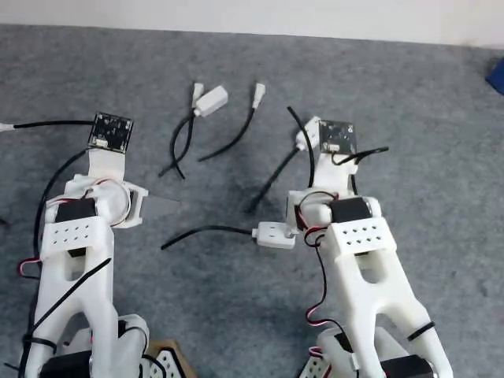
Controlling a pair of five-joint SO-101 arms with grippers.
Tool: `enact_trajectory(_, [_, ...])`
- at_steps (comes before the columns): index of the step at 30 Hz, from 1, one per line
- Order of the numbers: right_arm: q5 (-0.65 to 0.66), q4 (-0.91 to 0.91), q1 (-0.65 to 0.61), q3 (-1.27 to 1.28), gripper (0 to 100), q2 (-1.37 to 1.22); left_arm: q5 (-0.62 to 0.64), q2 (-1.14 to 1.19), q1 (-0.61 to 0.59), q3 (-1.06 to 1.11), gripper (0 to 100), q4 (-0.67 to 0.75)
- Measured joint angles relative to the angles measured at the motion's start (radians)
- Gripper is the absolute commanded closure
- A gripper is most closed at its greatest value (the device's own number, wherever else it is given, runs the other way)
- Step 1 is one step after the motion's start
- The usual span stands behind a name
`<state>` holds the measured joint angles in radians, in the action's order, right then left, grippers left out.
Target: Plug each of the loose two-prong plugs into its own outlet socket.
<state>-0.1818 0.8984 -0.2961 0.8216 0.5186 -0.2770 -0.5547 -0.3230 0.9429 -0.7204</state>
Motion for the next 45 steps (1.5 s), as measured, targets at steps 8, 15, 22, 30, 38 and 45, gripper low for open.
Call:
enact_trajectory(8, [0.000,0.002,0.000,-0.018,99.1,0.114,0.000,0.000,0.071,0.000,48,0.000])
enact_trajectory(15, [-0.029,0.037,-0.028,-0.227,99.1,0.089,0.006,0.000,0.273,-0.055,48,-0.002])
enact_trajectory(22, [-0.133,0.157,-0.147,-0.569,99.1,-0.226,0.064,0.000,0.361,-0.201,48,-0.129])
enact_trajectory(30, [-0.181,0.183,-0.216,-0.638,99.1,-0.304,0.068,0.000,0.479,-0.210,48,-0.155])
enact_trajectory(38, [-0.201,0.342,-0.288,-0.732,99.1,-0.305,0.068,0.020,0.502,-0.210,48,-0.155])
enact_trajectory(45, [-0.181,0.480,-0.308,-0.818,99.1,-0.305,0.069,0.218,0.456,-0.276,48,-0.130])
